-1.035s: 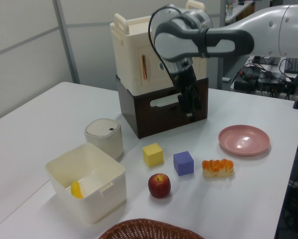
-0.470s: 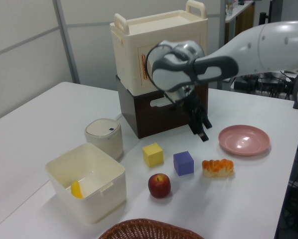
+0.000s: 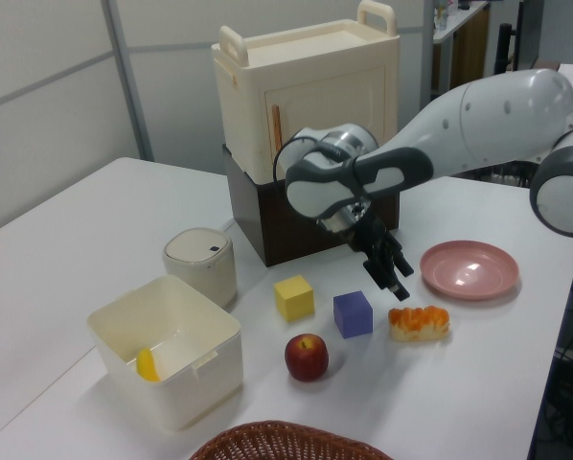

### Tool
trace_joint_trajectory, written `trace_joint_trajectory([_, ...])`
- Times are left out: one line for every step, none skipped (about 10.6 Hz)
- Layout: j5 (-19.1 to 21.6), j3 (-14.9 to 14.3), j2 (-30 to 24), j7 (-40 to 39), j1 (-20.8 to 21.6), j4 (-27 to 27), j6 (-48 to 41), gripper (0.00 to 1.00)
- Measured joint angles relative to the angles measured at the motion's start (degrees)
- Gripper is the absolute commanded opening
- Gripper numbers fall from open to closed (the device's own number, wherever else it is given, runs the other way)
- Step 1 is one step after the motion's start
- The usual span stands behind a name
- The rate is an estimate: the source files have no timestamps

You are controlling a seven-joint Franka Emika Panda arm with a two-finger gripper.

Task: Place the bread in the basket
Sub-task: 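Close the gripper on the orange-topped bread roll and lift it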

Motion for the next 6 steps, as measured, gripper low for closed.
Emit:
trace_joint_trajectory([0.0,0.0,1.2,-0.1,0.1,0.0,0.0,0.95])
trace_joint_trajectory([0.0,0.1,2.3,-0.3,0.1,-0.1,0.0,0.89])
trace_joint_trajectory([0.0,0.1,3.2,-0.4,0.1,-0.1,0.4,0.81])
trace_joint_trajectory([0.0,0.1,3.8,-0.5,0.2,-0.1,1.0,0.67])
trace_joint_trajectory([0.0,0.1,4.2,-0.6,0.2,-0.1,1.6,0.47])
trace_joint_trajectory([0.0,0.1,4.3,-0.6,0.2,-0.1,1.8,0.24])
